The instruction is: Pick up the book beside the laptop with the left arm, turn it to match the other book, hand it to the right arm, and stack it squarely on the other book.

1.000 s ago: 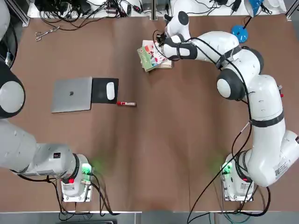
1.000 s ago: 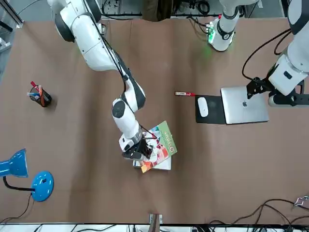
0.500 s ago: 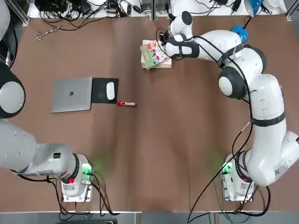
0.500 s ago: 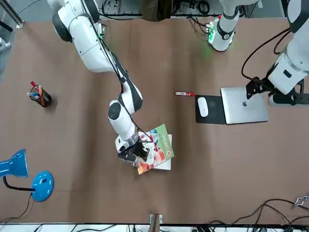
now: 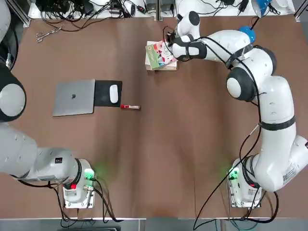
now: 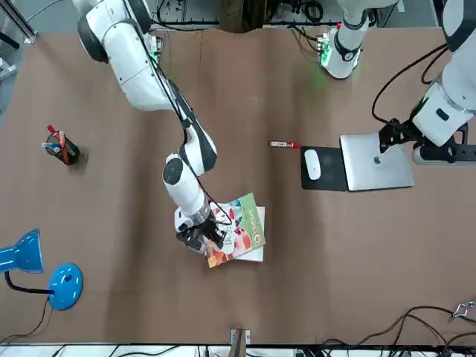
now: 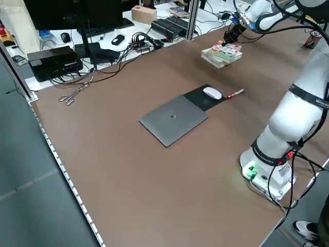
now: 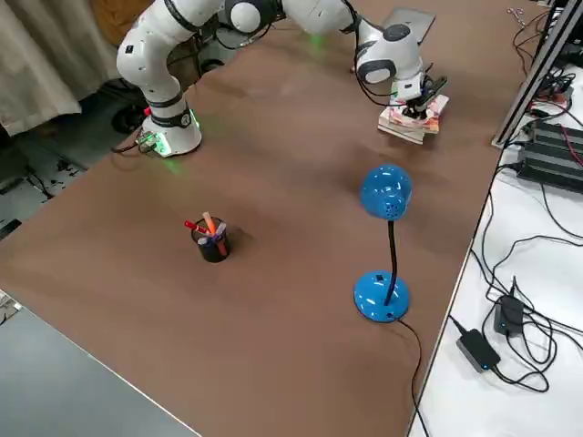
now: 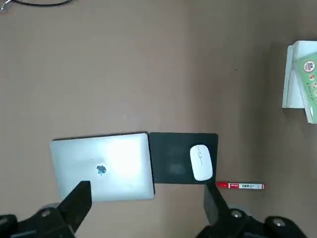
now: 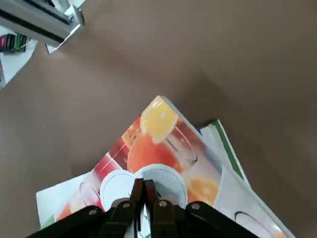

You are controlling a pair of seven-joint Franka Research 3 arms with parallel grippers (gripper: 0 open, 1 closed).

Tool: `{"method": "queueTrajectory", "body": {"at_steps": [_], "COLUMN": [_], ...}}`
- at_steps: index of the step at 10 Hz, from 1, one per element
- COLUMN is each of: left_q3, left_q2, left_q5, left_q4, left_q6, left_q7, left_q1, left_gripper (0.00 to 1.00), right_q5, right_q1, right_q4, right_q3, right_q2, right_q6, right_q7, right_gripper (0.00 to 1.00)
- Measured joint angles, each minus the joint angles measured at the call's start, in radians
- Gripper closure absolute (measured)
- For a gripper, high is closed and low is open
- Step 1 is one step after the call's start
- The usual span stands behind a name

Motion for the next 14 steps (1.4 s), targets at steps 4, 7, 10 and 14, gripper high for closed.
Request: {"method": "queueTrajectory", "body": {"at_steps": [4,7,10,14], "left_q3": [0.000,0.000,0.000,0.000], "left_q2": [0.002,0.004,0.004,0.004], "left_q5": [0.000,0.000,0.000,0.000], "left_q4": [0.000,0.000,0.000,0.000], "left_q6": [0.000,0.000,0.000,0.000], "left_q7": [0.000,0.000,0.000,0.000], "left_q1": [0.000,0.000,0.000,0.000], "left_gripper": [0.00,0.00,0.00,0.00], "right_q5": [0.000,0.000,0.000,0.000], "right_q1": [0.000,0.000,0.023,0.061], "right_q4": [-0.051,-0.060,-0.064,-0.102], "right_q3": [-0.017,-0.019,-0.044,-0.074], "right_q2": [-0.033,-0.038,-0.040,-0.063], "right_q6": [0.002,0.005,0.008,0.012], "right_q7": [0.090,0.229,0.313,0.381], "right_gripper": [0.96,0.96,0.96,0.97]}}
